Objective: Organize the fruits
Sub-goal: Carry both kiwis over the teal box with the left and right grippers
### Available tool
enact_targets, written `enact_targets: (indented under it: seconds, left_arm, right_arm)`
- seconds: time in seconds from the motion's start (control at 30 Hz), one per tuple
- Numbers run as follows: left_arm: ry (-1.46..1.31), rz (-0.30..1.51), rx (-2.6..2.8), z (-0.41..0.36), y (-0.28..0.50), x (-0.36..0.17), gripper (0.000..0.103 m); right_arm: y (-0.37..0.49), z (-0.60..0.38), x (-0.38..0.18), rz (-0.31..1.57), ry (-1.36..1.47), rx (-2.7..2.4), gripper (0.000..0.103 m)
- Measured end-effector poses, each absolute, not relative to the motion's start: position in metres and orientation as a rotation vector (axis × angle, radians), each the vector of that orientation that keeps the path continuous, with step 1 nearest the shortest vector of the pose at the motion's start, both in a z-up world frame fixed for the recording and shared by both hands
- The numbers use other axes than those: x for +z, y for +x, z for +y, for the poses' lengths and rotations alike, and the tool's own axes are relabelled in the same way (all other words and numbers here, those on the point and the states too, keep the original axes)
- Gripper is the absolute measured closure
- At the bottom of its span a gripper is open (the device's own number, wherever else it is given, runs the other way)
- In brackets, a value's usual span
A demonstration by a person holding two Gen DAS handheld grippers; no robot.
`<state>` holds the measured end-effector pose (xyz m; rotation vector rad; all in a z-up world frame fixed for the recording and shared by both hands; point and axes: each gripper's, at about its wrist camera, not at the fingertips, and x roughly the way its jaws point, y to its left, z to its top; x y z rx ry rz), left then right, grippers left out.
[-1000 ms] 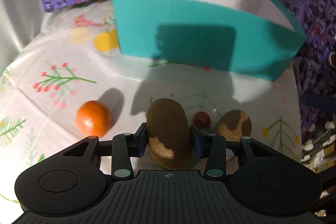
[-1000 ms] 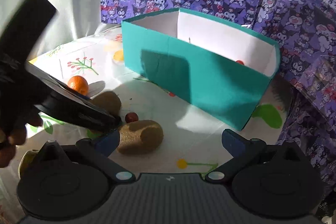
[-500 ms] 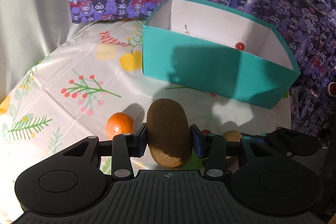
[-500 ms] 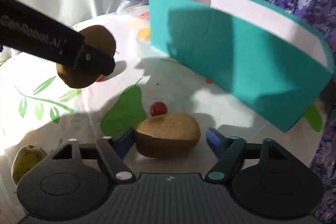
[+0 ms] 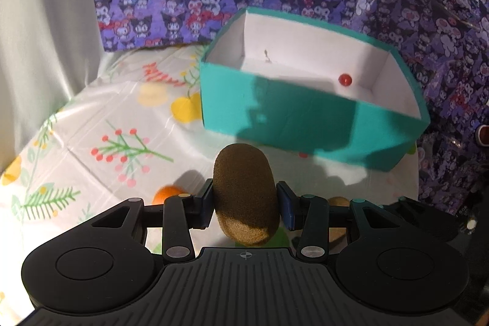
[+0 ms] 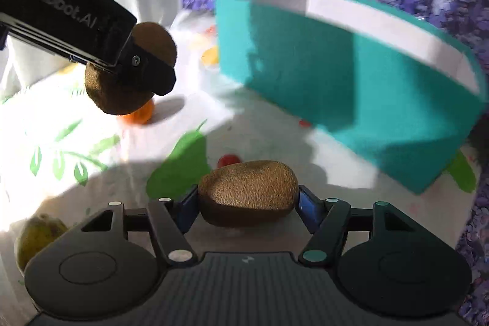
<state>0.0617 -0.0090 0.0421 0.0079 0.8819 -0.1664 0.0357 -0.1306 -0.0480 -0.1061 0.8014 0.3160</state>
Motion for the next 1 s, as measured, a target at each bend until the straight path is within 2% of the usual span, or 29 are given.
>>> enact_targets:
  seconds: [0.23,0.37,0.57,1.0]
  left_arm:
    - [0.048,0.754,-0.183,-0.04,0.089,0.093,0.056]
    - [0.068,0.713,-0.213,-0.066,0.112,0.104,0.056]
    - [0.101,0.71,-0.23,-0.098,0.147,0.089,0.056]
    - [0.191,0.744,-0.219,-0.127,0.181,0.034,0.056]
  right_arm:
    - [0.037,-0.165,0.0,0.692,-0.042,0.194,0.037]
    - [0.04,-0.185,0.024,0.637,-0.008,0.117,0.037]
    - [0.052,-0.208,0.044,0.573,0.013,0.029,0.037]
    - [0.067,-0.226,0.044,0.558,0.031,-0.032,0.037]
